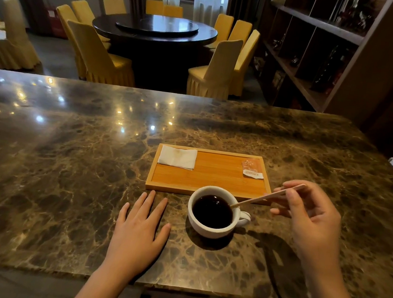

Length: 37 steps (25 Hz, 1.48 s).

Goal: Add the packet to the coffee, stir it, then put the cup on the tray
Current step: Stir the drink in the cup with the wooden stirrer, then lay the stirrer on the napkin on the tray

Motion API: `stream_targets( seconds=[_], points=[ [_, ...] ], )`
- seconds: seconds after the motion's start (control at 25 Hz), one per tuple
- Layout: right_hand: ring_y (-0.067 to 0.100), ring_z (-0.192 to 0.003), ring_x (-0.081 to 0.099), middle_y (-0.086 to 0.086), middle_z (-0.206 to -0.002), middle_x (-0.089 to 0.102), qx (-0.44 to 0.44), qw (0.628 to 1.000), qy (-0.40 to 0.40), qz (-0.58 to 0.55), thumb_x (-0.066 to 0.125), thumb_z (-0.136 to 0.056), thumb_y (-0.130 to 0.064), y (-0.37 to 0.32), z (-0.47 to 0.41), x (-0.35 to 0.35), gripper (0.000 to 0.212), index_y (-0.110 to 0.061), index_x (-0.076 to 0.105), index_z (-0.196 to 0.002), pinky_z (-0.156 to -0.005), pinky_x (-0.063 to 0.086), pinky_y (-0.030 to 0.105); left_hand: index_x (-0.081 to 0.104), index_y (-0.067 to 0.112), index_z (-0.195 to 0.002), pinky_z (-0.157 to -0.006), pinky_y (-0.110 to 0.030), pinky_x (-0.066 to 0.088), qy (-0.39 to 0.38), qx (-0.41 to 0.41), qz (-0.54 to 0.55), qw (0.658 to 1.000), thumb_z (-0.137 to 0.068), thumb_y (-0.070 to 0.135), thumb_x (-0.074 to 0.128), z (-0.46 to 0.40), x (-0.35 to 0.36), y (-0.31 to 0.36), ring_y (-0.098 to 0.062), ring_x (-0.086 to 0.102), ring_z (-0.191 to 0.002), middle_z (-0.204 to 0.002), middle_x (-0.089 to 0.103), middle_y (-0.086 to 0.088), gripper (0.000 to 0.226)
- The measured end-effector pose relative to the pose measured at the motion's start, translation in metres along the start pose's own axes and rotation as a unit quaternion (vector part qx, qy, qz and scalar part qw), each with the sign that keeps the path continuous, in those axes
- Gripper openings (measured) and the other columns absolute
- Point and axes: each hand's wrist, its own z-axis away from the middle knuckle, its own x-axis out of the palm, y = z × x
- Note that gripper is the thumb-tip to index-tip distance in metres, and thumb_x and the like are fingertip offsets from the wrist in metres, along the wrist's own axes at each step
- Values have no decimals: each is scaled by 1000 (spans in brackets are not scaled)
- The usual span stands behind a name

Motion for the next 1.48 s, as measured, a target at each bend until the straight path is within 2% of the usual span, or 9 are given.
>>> stream_targets(
  seconds=[0.12,0.28,0.4,0.6,0.72,0.8,1.0,1.28,1.48],
  points=[
    [14,-83,69,0,-87,70,-15,1000,0,4,49,-90,-9,-7,-6,0,19,-22,63,-89,-58,57,18,15,31,-141,-110,-42,-2,0,-2,-1,1000,-78,60,5,0,0,0,-7,-9,-132,-152,8,-1,70],
    [9,-81,70,-14,-90,74,-66,997,-44,6,57,-83,-19,-13,-19,13,17,-24,68,-94,-63,57,20,14,32,-141,-110,-41,-3,-6,-6,-2,1000,-78,60,5,0,-1,1,-7,-10,-132,-153,6,0,70],
    [8,-82,70,-9,-96,72,-185,973,-101,95,62,-86,-19,-8,-39,33,16,-17,68,-101,-67,58,22,15,32,-141,-109,-39,-4,-3,-7,-1,1000,-78,60,5,1,-3,2,-6,-11,-131,-153,7,0,70],
    [17,-87,70,9,-97,75,-432,845,-207,237,53,-89,-16,15,-77,84,24,-4,68,-102,-78,52,21,10,35,-141,-107,-36,-9,-16,-16,0,1000,-76,61,1,1,-7,4,-4,-16,-129,-152,0,3,71],
    [21,-82,72,10,-97,75,-507,772,-285,256,46,-94,-20,30,-95,111,27,-7,66,-106,-67,58,28,6,36,-141,-108,-37,-11,-29,-21,-3,999,-74,61,-1,1,-9,6,-4,-18,-130,-150,-8,6,72],
    [22,-80,72,11,-96,75,-542,725,-330,269,51,-90,-18,41,-105,124,25,-7,65,-107,-61,59,29,3,37,-140,-109,-38,-10,-37,-25,-2,999,-74,62,-2,0,-9,5,-5,-19,-131,-149,-10,8,71],
    [23,-77,71,13,-97,74,-601,639,-396,272,62,-83,-12,69,-117,142,34,-7,56,-116,-52,59,31,3,39,-140,-112,-39,-10,-45,-32,8,998,-90,56,20,-1,-9,6,-7,-17,-135,-152,-9,8,56],
    [22,-80,69,12,-99,72,-625,581,-443,273,65,-84,-19,84,-118,151,30,-8,60,-111,-49,55,28,3,39,-140,-113,-40,-9,-44,-34,10,998,-91,53,24,0,-10,7,-6,-18,-134,-152,-9,10,55],
    [21,-81,69,9,-97,73,-584,580,-489,289,53,-92,-30,86,-117,153,25,-10,62,-105,-48,55,29,1,41,-140,-112,-40,-9,-43,-36,5,998,-90,55,21,0,-9,7,-6,-18,-135,-152,-9,10,55]
  ],
)
